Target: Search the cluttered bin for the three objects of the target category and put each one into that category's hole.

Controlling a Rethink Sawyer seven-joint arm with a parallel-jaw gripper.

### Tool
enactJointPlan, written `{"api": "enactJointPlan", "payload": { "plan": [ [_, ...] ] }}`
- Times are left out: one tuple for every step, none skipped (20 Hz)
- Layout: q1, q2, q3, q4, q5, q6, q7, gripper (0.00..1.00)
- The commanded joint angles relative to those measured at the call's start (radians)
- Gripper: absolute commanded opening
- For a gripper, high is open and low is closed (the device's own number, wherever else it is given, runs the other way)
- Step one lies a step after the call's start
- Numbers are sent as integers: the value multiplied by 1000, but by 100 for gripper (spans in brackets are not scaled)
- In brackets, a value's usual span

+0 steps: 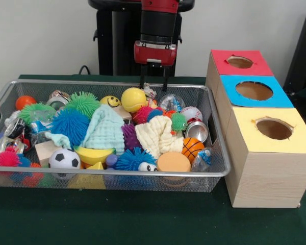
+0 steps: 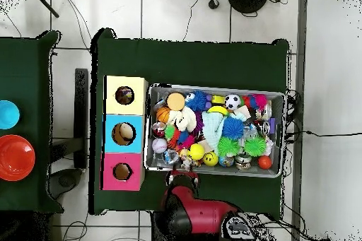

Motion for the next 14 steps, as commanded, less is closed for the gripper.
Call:
{"api": "enactJointPlan", "payload": {
  "plan": [
    [13,47,-1,-122,68,-77,155,100],
    [15,51,-2,-124,69,-75,155,100],
    [16,55,-5,-127,69,-77,154,100],
    [16,60,-6,-128,68,-81,155,100],
    [17,65,-7,-129,68,-86,156,100],
    [20,70,-8,-130,70,-89,157,100],
    [17,79,-11,-130,66,-100,159,100],
    [21,83,-13,-132,68,-104,161,100],
    [19,90,-17,-132,64,-115,162,100],
    [24,96,-20,-135,67,-121,164,100],
    [20,105,-25,-136,60,-135,164,100],
    [27,110,-31,-138,62,-145,161,100],
    [22,112,-28,-139,57,-152,162,100],
    [18,115,-26,-139,51,-160,163,100]
  ]
}}
